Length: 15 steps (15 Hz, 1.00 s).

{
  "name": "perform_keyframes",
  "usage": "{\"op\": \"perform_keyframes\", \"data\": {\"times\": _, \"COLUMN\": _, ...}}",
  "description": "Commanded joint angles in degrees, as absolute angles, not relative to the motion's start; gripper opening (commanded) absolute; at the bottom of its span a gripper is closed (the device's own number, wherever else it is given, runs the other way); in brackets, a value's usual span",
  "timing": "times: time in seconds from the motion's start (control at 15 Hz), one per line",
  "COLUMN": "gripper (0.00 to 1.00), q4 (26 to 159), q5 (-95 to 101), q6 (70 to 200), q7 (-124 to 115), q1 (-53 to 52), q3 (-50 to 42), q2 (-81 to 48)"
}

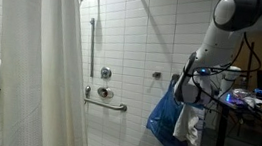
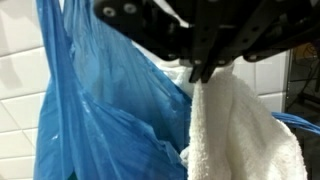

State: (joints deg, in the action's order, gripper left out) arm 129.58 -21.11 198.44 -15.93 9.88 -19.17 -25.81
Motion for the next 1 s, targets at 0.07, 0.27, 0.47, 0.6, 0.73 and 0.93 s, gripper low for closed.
{"op": "perform_keyframes", "data": {"times": 0.07, "gripper": 0.01, "q4": 134.8, "q5": -19.7, "q6": 198.4, "q7": -9.6, "q1": 4.8, "q3": -24.3, "q2": -23.4}}
{"op": "perform_keyframes", "data": {"times": 0.27, "gripper": 0.01, "q4": 136.7, "q5": -21.7, "q6": 198.2, "q7": -4.9, "q1": -0.8, "q3": -29.8, "q2": -25.1}}
{"op": "perform_keyframes", "data": {"times": 0.47, "gripper": 0.01, "q4": 138.7, "q5": -22.4, "q6": 197.3, "q7": -0.6, "q1": -6.8, "q3": -35.6, "q2": -26.6}}
{"op": "perform_keyframes", "data": {"times": 0.6, "gripper": 0.01, "q4": 139.7, "q5": -22.0, "q6": 195.6, "q7": 2.0, "q1": -10.7, "q3": -39.3, "q2": -27.4}}
{"op": "perform_keyframes", "data": {"times": 0.73, "gripper": 0.01, "q4": 140.4, "q5": -21.7, "q6": 193.9, "q7": 3.9, "q1": -14.2, "q3": -42.5, "q2": -28.2}}
{"op": "perform_keyframes", "data": {"times": 0.93, "gripper": 0.01, "q4": 141.0, "q5": -21.0, "q6": 191.5, "q7": 5.9, "q1": -18.6, "q3": -46.5, "q2": -29.1}}
